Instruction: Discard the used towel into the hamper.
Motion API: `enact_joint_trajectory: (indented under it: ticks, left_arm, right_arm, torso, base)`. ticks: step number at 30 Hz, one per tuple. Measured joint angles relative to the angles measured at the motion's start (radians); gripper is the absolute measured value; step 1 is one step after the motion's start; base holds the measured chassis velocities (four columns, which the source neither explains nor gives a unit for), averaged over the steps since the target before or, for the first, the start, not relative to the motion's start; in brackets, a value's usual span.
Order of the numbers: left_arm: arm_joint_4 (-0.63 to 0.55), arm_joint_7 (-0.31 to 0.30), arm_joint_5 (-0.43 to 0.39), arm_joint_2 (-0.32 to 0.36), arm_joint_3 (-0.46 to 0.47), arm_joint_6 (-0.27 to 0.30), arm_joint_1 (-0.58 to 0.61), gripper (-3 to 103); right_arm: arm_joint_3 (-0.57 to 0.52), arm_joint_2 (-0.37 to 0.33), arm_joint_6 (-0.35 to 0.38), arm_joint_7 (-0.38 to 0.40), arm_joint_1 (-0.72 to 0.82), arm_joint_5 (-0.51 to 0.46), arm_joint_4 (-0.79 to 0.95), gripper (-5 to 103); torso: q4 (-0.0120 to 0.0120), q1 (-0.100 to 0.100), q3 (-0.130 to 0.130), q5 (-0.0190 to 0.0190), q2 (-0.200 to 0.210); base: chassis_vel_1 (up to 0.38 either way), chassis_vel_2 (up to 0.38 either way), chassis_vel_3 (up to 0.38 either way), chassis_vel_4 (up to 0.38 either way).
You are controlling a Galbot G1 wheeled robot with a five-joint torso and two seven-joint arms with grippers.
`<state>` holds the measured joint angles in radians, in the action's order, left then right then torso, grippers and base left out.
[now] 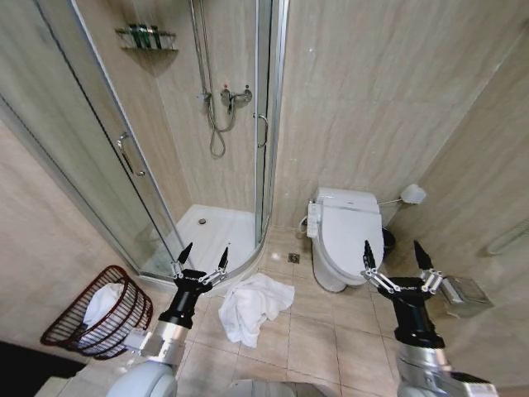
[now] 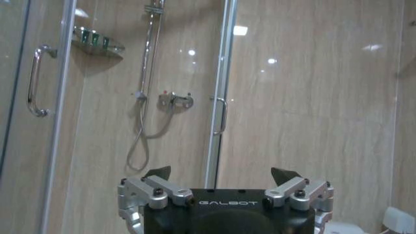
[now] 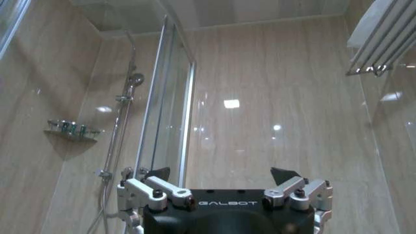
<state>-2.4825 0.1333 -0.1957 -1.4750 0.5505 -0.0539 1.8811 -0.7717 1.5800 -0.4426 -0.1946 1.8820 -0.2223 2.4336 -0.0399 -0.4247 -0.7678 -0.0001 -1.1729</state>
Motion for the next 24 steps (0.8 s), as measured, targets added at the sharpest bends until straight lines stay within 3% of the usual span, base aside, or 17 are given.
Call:
enact_joint_trajectory:
  ticks: [24]
  left_arm:
    - [0.0,0.0,0.0,0.0,0.0,0.0,0.0,100]
  right_arm:
    - [0.059,-0.011,0.017,0.031,-0.017,0.036,0.007,100]
  torso:
    - [0.0,0.055,0.067,0.0,0.122]
  base:
    - [0.0,0.0,0.0,0.0]
